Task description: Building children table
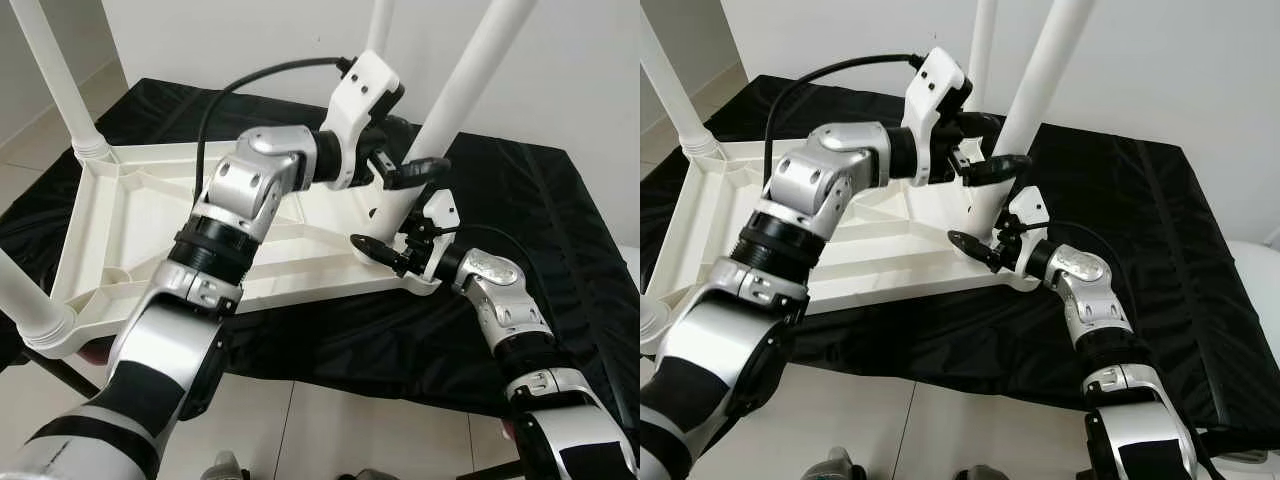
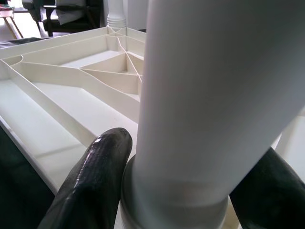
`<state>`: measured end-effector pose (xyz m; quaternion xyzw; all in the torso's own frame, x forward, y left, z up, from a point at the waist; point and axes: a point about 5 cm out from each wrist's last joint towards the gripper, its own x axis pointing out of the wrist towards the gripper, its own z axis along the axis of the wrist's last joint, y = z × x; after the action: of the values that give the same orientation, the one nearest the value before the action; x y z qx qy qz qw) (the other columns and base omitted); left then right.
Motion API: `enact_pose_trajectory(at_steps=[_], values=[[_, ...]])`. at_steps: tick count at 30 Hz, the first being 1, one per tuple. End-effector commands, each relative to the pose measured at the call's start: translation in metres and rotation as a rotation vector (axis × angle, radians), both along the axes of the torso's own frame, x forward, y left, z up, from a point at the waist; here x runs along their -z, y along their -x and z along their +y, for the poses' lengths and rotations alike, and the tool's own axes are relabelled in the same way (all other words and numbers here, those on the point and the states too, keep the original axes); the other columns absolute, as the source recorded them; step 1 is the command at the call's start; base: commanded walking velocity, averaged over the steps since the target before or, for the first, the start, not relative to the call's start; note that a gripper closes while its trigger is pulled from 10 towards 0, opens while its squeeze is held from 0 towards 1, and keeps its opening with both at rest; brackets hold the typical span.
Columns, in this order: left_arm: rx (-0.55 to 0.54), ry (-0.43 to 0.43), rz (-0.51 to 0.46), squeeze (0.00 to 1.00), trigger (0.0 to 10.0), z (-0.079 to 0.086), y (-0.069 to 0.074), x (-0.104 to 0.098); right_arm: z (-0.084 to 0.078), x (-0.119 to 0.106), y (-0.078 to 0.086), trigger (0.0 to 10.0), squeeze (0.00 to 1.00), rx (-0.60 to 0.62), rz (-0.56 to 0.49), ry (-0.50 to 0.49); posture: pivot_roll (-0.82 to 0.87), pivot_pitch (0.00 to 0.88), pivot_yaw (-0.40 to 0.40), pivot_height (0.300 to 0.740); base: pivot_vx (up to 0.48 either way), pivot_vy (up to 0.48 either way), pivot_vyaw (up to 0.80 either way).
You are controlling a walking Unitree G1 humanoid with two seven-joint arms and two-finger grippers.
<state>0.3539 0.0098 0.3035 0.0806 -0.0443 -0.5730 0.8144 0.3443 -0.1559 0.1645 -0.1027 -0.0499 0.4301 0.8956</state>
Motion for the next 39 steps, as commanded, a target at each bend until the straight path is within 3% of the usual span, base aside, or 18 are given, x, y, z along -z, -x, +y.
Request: enact_pose_trajectory(at_steps=[1,9,10,12,13,16,17,31,32,33,34,35,39], values=[[-0.117,0.012,-0.012,0.0,10.0,0.0,-0.006,-0.004,0.0,-0.004,-0.001,10.0,0.0,-0.012,-0.022,0.019,-0.03,0.0,-0.032,0.74,0.0,0.0,0.0],[-0.117,0.004,0.021,0.0,10.0,-0.008,-0.009,-0.006,0.003,0.0,0.001,10.0,0.0,-0.029,-0.018,0.041,-0.02,0.0,-0.036,0.74,0.0,0.0,0.0],[-0.12,0.0,0.025,0.0,6.5,-0.009,-0.01,-0.006,0.003,0.0,0.001,10.0,0.0,-0.032,-0.016,0.042,-0.03,0.0,-0.035,0.74,0.0,0.0,0.0],[-0.122,-0.004,0.026,0.0,6.5,-0.01,-0.011,-0.006,0.003,0.0,0.001,10.0,0.0,-0.034,-0.014,0.042,-0.03,0.0,-0.035,0.74,0.0,0.0,0.0],[-0.124,-0.007,0.029,0.0,4.1,-0.011,-0.012,-0.006,0.004,0.0,0.001,10.0,0.0,-0.036,-0.015,0.046,-0.03,0.0,-0.035,0.74,0.0,0.0,0.0],[-0.124,-0.007,0.029,0.0,4.1,-0.011,-0.012,-0.006,0.004,0.0,0.001,10.0,0.0,-0.036,-0.015,0.046,-0.03,0.0,-0.035,0.74,0.0,0.0,0.0],[-0.124,-0.006,0.031,0.0,0.0,-0.012,-0.012,-0.007,0.004,0.0,0.001,10.0,0.0,-0.036,-0.017,0.049,-0.03,0.0,-0.035,0.74,0.0,0.0,0.0],[-0.097,0.014,0.016,0.0,0.0,-0.012,-0.011,-0.014,0.002,0.0,0.0,10.0,0.0,-0.028,-0.019,0.06,-0.03,0.0,-0.039,0.74,0.0,0.0,0.0],[-0.101,0.007,0.008,0.0,0.4,-0.011,-0.012,-0.015,0.001,0.0,0.0,10.0,0.0,-0.028,-0.02,0.059,-0.03,0.0,-0.04,0.74,0.0,0.0,0.0],[-0.103,0.003,0.002,0.0,4.7,-0.01,-0.012,-0.016,0.001,0.0,0.0,10.0,0.0,-0.028,-0.02,0.06,-0.03,0.0,-0.04,0.74,0.0,0.0,0.0],[-0.103,0.003,0.002,0.0,4.7,-0.01,-0.012,-0.016,0.001,0.0,0.0,10.0,0.0,-0.028,-0.02,0.06,-0.03,0.0,-0.04,0.74,0.0,0.0,0.0],[-0.102,0.0,-0.004,0.0,10.0,-0.009,-0.012,-0.016,0.001,-0.001,-0.001,10.0,0.0,-0.027,-0.02,0.059,-0.03,0.0,-0.04,0.74,0.0,0.0,0.0],[-0.094,0.008,-0.014,0.0,10.0,-0.007,-0.011,-0.018,0.001,-0.001,-0.001,10.0,0.0,-0.022,-0.019,0.051,-0.03,0.0,-0.042,0.74,0.0,0.0,0.0]])
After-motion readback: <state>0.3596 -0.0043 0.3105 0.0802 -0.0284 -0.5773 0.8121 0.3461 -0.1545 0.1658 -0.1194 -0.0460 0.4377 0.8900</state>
